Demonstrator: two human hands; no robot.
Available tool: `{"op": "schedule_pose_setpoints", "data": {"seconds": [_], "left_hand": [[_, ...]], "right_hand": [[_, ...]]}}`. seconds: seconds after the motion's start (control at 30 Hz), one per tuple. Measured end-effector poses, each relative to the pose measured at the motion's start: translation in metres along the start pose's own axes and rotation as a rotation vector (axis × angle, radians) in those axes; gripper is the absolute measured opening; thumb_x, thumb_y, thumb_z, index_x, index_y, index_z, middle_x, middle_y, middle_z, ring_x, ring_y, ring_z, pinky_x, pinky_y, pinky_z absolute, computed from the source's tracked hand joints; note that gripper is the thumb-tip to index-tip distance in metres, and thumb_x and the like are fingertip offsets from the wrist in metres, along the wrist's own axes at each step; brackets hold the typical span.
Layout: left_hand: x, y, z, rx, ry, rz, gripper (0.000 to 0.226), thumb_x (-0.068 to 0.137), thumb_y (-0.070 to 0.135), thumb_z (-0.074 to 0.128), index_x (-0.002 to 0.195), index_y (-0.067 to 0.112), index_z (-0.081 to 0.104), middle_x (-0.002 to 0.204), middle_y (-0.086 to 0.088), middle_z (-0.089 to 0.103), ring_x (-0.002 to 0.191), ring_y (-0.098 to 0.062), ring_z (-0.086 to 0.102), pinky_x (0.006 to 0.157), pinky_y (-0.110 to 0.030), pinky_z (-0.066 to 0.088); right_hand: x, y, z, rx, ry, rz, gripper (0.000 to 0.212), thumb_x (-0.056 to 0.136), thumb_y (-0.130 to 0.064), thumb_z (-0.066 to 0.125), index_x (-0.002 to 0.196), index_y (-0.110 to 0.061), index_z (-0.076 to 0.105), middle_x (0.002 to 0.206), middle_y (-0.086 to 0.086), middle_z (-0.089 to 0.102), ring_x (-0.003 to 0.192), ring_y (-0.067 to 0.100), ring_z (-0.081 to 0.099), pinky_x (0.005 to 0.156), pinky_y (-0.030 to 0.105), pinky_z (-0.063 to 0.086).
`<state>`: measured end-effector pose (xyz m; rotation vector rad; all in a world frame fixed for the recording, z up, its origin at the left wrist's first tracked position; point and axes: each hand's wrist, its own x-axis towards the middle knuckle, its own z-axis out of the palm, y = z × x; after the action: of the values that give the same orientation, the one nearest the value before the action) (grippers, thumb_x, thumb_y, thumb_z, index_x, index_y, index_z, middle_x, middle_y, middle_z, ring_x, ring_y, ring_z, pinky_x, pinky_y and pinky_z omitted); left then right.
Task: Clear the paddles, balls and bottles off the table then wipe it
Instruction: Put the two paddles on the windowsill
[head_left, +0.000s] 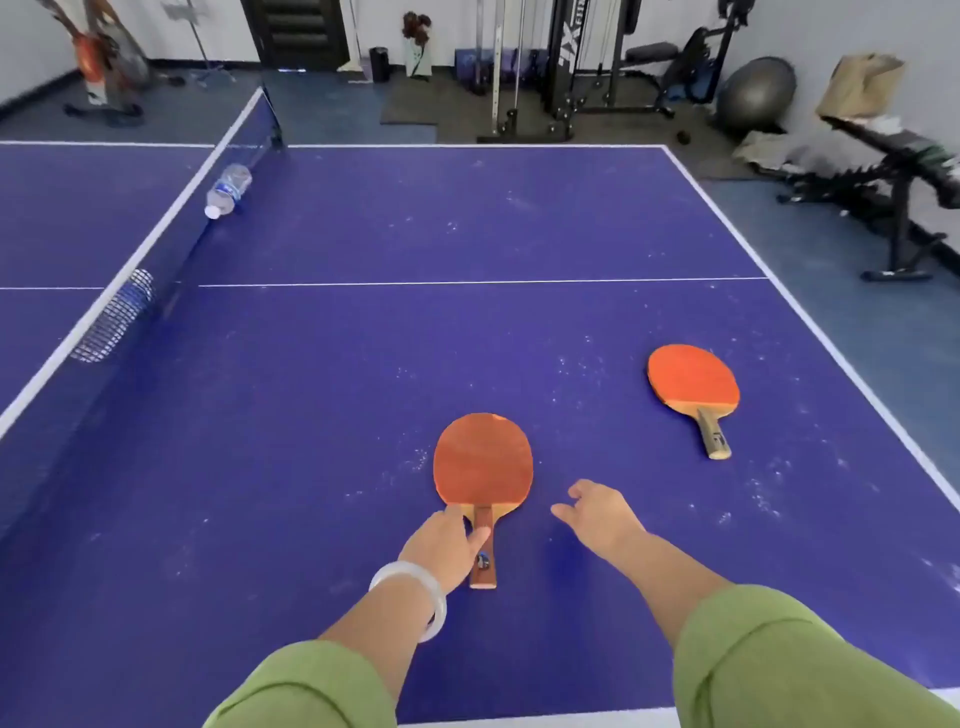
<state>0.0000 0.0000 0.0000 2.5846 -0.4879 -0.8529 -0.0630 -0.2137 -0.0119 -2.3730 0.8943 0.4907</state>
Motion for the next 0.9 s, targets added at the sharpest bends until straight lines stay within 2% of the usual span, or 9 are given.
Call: {"op": "schedule_pose_setpoints", "data": {"seconds": [0.07, 0.2, 0.27, 0.33, 0.43, 0.57, 0.7, 0.8, 0.9], "left_hand": [[0.009, 0.013, 0.013, -0.054, 0.023, -0.111, 0.035, 0.1, 0.043, 0.045, 0.124, 0.017, 0.046, 0.11, -0.002, 0.054, 0.09, -0.017, 0.06, 0.079, -0.034, 0.051], [0.021, 0.041, 0.031, -0.11, 0.099, -0.287, 0.05, 0.094, 0.044, 0.056, 0.127, 0.01, 0.04, 0.121, -0.007, 0.045, 0.111, -0.029, 0.055, 0.086, -0.038, 0.049], [0.027, 0.051, 0.035, -0.142, 0.137, -0.367, 0.055, 0.09, 0.039, 0.066, 0.125, 0.006, 0.039, 0.123, -0.01, 0.046, 0.114, -0.03, 0.055, 0.089, -0.039, 0.049], [0.029, 0.057, 0.039, -0.189, 0.153, -0.424, 0.054, 0.087, 0.031, 0.072, 0.121, 0.006, 0.039, 0.123, -0.011, 0.048, 0.111, -0.03, 0.056, 0.084, -0.037, 0.049], [0.033, 0.063, 0.044, -0.279, 0.176, -0.426, 0.046, 0.084, 0.021, 0.073, 0.115, 0.009, 0.042, 0.113, -0.008, 0.051, 0.093, -0.026, 0.056, 0.058, -0.024, 0.044], [0.042, 0.076, 0.051, -0.416, 0.215, -0.43, 0.033, 0.08, 0.027, 0.076, 0.095, 0.011, 0.05, 0.098, -0.004, 0.06, 0.083, -0.022, 0.059, 0.067, -0.031, 0.047], [0.049, 0.094, 0.057, -0.564, 0.221, -0.414, 0.032, 0.081, 0.027, 0.076, 0.077, 0.014, 0.048, 0.077, -0.001, 0.057, 0.065, -0.017, 0.055, 0.053, -0.027, 0.04], [0.051, 0.109, 0.062, -0.719, 0.182, -0.397, 0.026, 0.082, 0.021, 0.076, 0.091, 0.01, 0.053, 0.09, -0.005, 0.067, 0.071, -0.021, 0.071, 0.061, -0.034, 0.054], [0.055, 0.124, 0.068, -0.782, 0.16, -0.35, 0.023, 0.085, 0.015, 0.07, 0.096, 0.01, 0.051, 0.083, -0.003, 0.068, 0.064, -0.018, 0.067, 0.062, -0.036, 0.055]], "right_hand": [[0.012, 0.015, -0.015, -0.029, -0.02, -0.01, 0.05, 0.095, -0.045, 0.057, 0.133, -0.013, 0.05, 0.124, 0.005, 0.06, 0.107, 0.022, 0.061, 0.092, 0.032, 0.052], [0.038, 0.048, -0.042, -0.092, -0.048, -0.055, 0.05, 0.097, -0.044, 0.053, 0.135, -0.013, 0.047, 0.118, 0.006, 0.064, 0.102, 0.021, 0.062, 0.084, 0.026, 0.05], [0.046, 0.062, -0.053, -0.1, -0.049, -0.068, 0.049, 0.097, -0.043, 0.053, 0.135, -0.012, 0.047, 0.118, 0.006, 0.064, 0.103, 0.021, 0.063, 0.085, 0.026, 0.05], [0.05, 0.074, -0.057, -0.081, -0.044, -0.068, 0.048, 0.097, -0.042, 0.055, 0.135, -0.013, 0.048, 0.122, 0.005, 0.062, 0.107, 0.022, 0.062, 0.088, 0.028, 0.05], [0.054, 0.083, -0.059, -0.061, -0.016, -0.103, 0.045, 0.097, -0.039, 0.055, 0.134, -0.013, 0.05, 0.121, 0.004, 0.063, 0.106, 0.021, 0.062, 0.089, 0.029, 0.052], [0.056, 0.088, -0.063, 0.013, 0.012, -0.112, 0.041, 0.097, -0.037, 0.056, 0.131, -0.014, 0.052, 0.116, 0.003, 0.064, 0.099, 0.019, 0.063, 0.084, 0.028, 0.053], [0.056, 0.093, -0.068, 0.043, 0.028, -0.105, 0.041, 0.097, -0.036, 0.056, 0.132, -0.015, 0.051, 0.124, 0.003, 0.061, 0.107, 0.02, 0.061, 0.088, 0.029, 0.053], [0.057, 0.101, -0.073, 0.062, 0.035, -0.088, 0.041, 0.097, -0.035, 0.057, 0.132, -0.015, 0.052, 0.122, 0.003, 0.062, 0.105, 0.019, 0.061, 0.085, 0.028, 0.052], [0.06, 0.114, -0.08, 0.089, 0.054, -0.056, 0.04, 0.097, -0.034, 0.057, 0.132, -0.014, 0.051, 0.119, 0.003, 0.063, 0.102, 0.02, 0.061, 0.081, 0.028, 0.052]]}}
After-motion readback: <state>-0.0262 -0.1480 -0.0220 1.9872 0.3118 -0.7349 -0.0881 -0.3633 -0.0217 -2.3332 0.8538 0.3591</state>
